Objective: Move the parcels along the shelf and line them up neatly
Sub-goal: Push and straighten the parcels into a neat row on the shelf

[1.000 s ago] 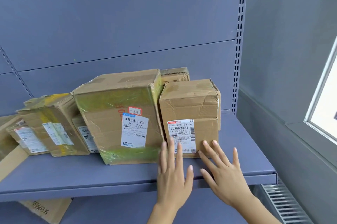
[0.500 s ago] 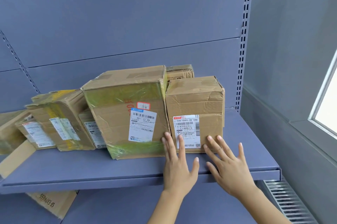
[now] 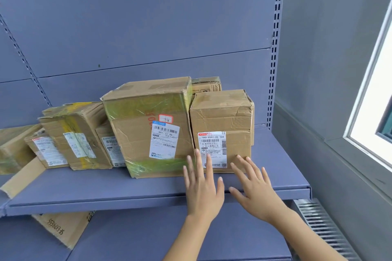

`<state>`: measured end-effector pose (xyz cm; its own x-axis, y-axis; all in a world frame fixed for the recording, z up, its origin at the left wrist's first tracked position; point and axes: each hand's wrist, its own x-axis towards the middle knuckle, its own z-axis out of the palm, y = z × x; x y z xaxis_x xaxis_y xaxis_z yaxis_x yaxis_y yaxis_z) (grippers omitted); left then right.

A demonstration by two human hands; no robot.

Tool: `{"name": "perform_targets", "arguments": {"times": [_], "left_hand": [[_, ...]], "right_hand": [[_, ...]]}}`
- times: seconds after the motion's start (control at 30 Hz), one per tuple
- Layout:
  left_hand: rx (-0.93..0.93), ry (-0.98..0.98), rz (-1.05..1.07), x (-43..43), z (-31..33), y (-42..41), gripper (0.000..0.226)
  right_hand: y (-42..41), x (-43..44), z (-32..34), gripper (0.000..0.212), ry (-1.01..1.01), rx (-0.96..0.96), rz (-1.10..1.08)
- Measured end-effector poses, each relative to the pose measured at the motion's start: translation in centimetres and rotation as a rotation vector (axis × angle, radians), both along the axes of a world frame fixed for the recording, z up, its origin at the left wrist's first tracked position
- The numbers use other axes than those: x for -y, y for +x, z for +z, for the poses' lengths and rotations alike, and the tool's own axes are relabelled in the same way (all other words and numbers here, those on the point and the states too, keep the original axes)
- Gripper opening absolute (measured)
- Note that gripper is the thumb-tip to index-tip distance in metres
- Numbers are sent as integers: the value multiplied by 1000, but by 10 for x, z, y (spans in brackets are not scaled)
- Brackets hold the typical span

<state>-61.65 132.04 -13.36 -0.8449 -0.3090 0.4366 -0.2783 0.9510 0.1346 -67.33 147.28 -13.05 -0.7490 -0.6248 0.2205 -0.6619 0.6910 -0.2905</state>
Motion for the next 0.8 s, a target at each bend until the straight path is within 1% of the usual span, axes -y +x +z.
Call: {"name": "perform_targets", "arguments": {"times": [0.1,0.23,0.27,0.33,0.4,0.43,0.53,0.67,0.8], "left_hand": [[-8,-14,2,-8,3,3,70],[-2,-13,12,-7,11,10,69],[4,-3,16,-4,13,13,68],[4,15,28,3,17,19,68],[-8,31,49,13,22,25,66],[-12,38,65,19,23,28,65],[4,89,86,40,25,43,66],[46,187,112,75,21,72,82],[23,236,204,122,20,111,84]], "right_hand": [[8,-3,7,89,-90,65,5],[16,0,11,85,-123,81,31],[18,3,13,82,-149,90,46],[22,11,17,69,-212,102,86],[24,22,20,56,-255,78,125],[26,28,22,53,-274,67,140],[35,51,27,54,-294,70,183],[49,89,26,57,-255,68,262],[68,144,30,55,-243,95,314]]}}
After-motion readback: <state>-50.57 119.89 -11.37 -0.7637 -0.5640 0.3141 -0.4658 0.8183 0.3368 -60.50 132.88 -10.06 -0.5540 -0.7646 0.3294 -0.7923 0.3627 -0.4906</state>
